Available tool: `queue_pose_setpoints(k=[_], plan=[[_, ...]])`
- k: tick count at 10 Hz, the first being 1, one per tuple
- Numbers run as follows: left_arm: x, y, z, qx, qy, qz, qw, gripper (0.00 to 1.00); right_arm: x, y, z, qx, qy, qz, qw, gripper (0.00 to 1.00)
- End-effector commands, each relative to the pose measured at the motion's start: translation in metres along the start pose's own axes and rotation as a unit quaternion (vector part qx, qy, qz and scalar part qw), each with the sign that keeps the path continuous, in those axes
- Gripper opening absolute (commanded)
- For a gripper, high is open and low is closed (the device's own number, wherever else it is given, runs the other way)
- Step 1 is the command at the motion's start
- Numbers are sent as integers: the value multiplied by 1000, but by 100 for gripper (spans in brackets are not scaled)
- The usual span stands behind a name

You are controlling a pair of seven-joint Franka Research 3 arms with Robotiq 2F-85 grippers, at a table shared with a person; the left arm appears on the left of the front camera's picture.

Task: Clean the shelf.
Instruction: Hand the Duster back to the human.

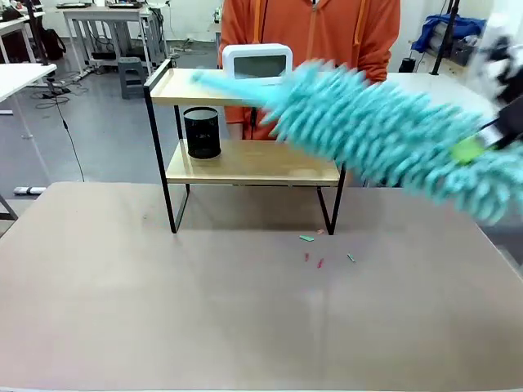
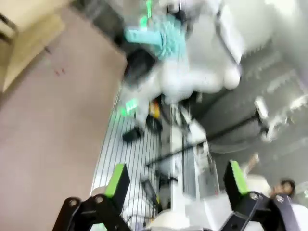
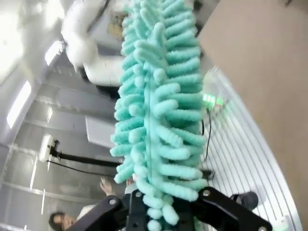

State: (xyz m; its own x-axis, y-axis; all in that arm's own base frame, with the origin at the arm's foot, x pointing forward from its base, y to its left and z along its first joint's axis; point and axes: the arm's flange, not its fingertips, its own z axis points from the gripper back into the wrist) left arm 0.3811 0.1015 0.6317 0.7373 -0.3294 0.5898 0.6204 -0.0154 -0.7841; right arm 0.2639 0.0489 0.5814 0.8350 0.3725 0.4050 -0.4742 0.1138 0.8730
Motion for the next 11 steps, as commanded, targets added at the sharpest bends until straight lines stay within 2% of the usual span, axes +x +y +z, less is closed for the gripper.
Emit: queue_pose_setpoints(k=[1, 2, 3, 4, 6, 7, 9, 10, 11], plan=[[-6, 29, 10, 20, -254, -35, 966, 100, -34, 15, 61, 28, -158, 25, 987, 0], [-8, 56, 12, -15, -265, 7, 964, 100, -52, 17, 84, 28, -209, 35, 977, 0], [-18, 11, 34, 6, -93, 5, 996, 100, -67, 18, 104, 34, -266, 37, 963, 0], [-18, 11, 34, 6, -93, 5, 996, 100, -82, 10, 124, 14, -337, 1, 941, 0], [-18, 11, 34, 6, -93, 5, 996, 100, -95, -28, 146, 0, -409, -126, 904, 0], [-18, 11, 34, 6, -93, 5, 996, 100, -97, -58, 153, 4, -413, -216, 884, 0], [-18, 11, 34, 6, -93, 5, 996, 100, -93, -101, 156, 19, -405, -318, 857, 0], [-18, 11, 34, 6, -93, 5, 996, 100, -87, -115, 155, 17, -404, -344, 848, 0], [-18, 11, 34, 6, -93, 5, 996, 100, -106, -98, 163, -2, -405, -266, 875, 0]])
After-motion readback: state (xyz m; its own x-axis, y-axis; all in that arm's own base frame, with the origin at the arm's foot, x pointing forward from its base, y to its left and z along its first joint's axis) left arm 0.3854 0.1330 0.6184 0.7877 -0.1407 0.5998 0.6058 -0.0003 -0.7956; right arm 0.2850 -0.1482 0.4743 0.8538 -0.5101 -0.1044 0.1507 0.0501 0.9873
